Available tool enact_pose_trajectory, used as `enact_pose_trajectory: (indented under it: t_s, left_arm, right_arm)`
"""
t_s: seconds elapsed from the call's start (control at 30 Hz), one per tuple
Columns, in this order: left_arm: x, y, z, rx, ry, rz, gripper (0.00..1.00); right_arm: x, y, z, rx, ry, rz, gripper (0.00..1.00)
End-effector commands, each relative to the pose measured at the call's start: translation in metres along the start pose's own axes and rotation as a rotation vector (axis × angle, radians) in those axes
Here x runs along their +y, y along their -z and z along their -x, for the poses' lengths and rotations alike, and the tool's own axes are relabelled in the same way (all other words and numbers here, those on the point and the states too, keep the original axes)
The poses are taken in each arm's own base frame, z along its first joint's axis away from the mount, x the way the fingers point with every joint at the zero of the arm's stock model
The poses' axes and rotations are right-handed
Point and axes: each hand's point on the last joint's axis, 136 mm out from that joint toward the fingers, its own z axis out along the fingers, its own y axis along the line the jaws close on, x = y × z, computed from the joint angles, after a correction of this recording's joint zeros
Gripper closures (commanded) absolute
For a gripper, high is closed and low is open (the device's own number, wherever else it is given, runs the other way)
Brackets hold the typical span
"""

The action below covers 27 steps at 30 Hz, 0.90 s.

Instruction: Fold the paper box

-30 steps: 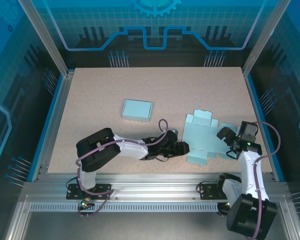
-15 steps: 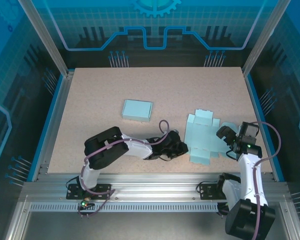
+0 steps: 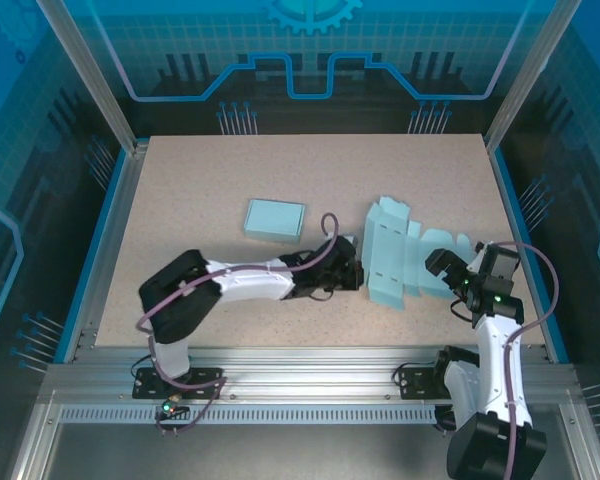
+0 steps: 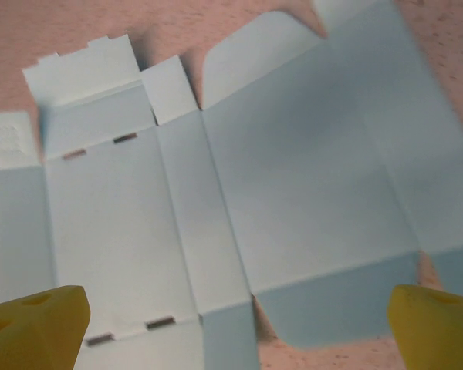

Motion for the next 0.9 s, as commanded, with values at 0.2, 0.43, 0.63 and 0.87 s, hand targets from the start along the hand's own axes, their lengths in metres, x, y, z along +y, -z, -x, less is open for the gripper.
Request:
enact_pose_trajectory:
  t_s: [0.2, 0.43, 0.63, 0.87]
  left_arm:
    - [0.040, 0.067, 0.082, 0.029, -0.637, 0.101, 1.00]
    - [0.053, 0.088, 0.101, 0.040, -1.041, 0.106, 1.00]
    - [0.042, 0.108, 0.127, -0.069, -1.268, -0.049, 1.00]
    - [0.041, 0.125, 0.168, -0.108, -1.375, -0.181, 1.00]
  right_arm:
    - [0.052, 0.016, -0.002, -0.002, 0.149, 0.174, 0.00]
    - [0.089, 0.016, -0.004, 0.007, 0.259, 0.245, 0.00]
    - [0.130, 0.008, -0.007, 0.025, 0.372, 0.313, 0.00]
    - [0.160, 0.003, 0.007, 0.027, 0.492, 0.304, 0.00]
